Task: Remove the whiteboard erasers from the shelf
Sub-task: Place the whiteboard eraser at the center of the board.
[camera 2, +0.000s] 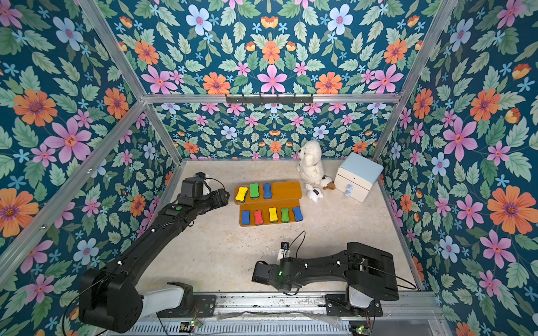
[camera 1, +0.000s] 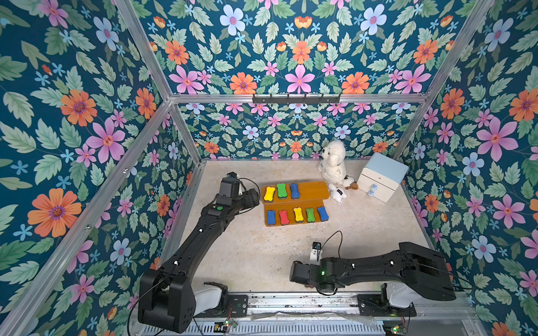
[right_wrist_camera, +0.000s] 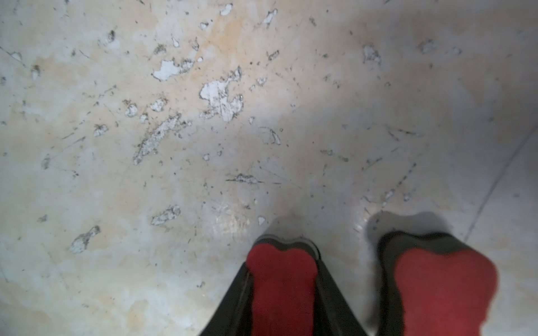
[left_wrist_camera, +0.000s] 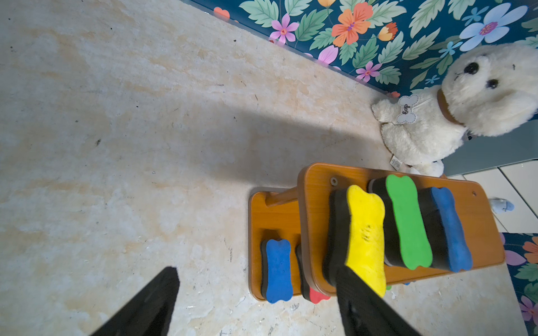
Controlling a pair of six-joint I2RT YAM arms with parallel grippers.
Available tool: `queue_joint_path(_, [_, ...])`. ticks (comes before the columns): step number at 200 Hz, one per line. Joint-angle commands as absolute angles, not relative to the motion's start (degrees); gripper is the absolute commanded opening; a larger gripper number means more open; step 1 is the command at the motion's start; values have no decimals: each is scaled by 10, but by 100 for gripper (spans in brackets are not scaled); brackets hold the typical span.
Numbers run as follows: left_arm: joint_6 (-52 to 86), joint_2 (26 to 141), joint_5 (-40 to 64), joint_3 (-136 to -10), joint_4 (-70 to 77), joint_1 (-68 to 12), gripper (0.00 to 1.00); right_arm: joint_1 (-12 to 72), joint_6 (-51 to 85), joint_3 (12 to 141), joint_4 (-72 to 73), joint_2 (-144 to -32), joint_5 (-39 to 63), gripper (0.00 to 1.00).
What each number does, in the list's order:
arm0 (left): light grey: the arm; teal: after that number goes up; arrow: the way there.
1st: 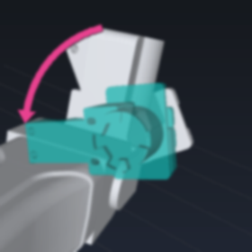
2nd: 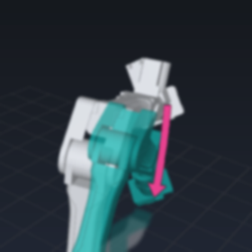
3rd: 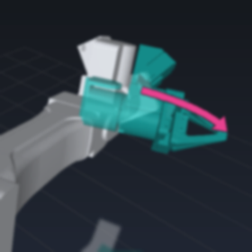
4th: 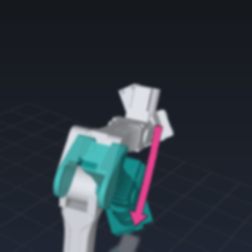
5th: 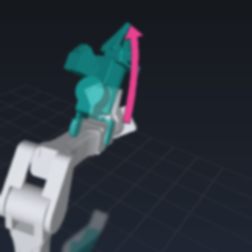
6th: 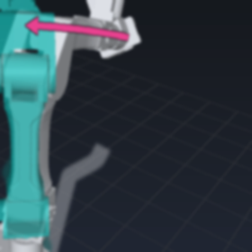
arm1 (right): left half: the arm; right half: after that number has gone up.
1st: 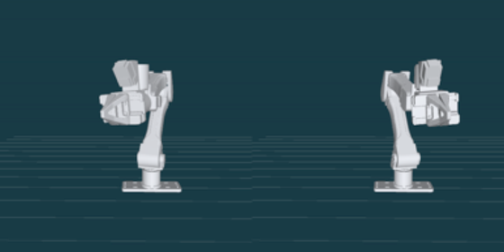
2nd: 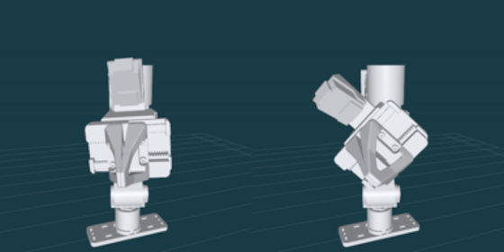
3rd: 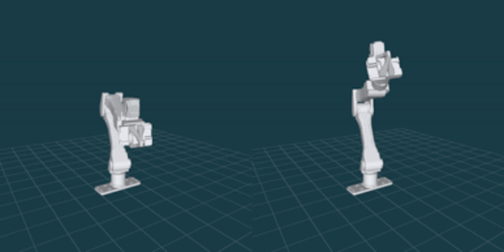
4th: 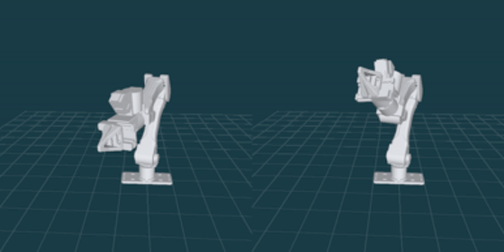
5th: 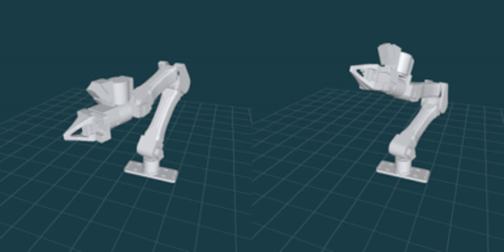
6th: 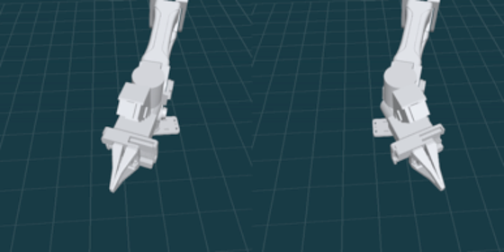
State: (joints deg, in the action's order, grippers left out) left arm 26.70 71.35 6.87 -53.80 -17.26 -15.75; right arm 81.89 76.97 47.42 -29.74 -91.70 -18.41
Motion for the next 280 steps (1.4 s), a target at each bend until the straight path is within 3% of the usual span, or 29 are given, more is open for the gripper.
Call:
queue_joint_path(1, [267,709,60,-536,-158,-158,89,820,765,468,-324,-919,-174,34])
queue_joint_path(280, [269,709,39,-532,-155,-172,90,821,707,474,-336,-850,-216,50])
